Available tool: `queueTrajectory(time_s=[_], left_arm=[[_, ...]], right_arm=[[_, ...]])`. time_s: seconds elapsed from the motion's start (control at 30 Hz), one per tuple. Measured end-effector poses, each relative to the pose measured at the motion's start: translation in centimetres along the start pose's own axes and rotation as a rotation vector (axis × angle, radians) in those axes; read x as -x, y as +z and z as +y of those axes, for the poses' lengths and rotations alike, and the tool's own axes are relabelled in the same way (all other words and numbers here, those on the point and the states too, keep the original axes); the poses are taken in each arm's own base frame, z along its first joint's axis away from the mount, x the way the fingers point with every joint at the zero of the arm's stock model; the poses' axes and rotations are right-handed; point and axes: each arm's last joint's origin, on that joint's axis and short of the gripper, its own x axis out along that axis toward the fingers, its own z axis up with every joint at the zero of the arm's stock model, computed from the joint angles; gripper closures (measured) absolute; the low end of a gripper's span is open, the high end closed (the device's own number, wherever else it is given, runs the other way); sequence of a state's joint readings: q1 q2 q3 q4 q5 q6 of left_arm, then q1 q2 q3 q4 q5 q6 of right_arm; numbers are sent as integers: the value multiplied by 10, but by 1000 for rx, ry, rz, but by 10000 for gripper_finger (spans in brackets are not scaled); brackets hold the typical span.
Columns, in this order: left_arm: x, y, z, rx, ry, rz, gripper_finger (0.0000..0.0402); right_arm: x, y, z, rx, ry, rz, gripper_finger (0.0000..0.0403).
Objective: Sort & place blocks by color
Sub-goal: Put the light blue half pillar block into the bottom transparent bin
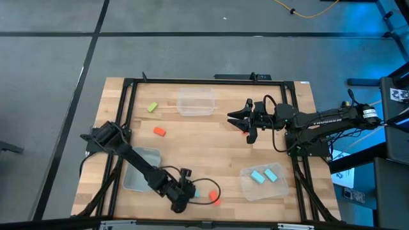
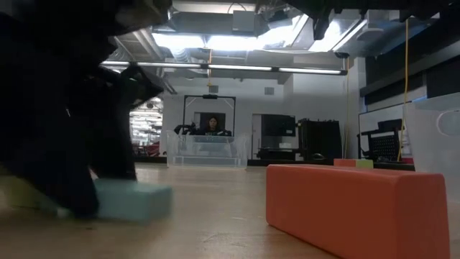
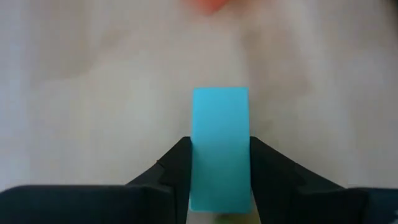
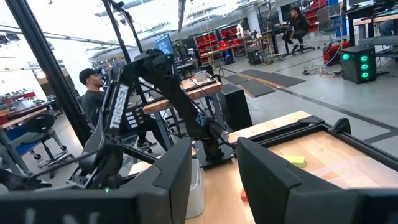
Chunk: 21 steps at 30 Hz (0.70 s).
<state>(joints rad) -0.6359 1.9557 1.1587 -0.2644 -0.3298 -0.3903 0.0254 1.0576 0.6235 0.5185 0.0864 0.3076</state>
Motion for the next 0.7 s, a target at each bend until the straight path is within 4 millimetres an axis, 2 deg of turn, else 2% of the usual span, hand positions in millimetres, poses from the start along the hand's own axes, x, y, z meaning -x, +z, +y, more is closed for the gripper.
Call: queueTrajectory(time_s=[0.1,0.2,0.37,0.47,0.6,0.7], left_arm=[[18,5,19,6,53,42,283],[46,13,41,1,136,36,283],[97,29,87,-7,318,-49,283],[123,32,117,-11,427,-57,283],[147,32,155,-36,537,-37,283],[160,32,181,-36,548,-49,283]], right_arm=[[0,0,0,-2,0,-1,270],[0,0,0,-31,0,0,270],[0,0,-1,-149,-24,-6,270],[0,0,-1,-233,-28,-6,270],[0,0,-1,-365,-31,-7,270],[0,-1,-2,-425,-52,-16,270]])
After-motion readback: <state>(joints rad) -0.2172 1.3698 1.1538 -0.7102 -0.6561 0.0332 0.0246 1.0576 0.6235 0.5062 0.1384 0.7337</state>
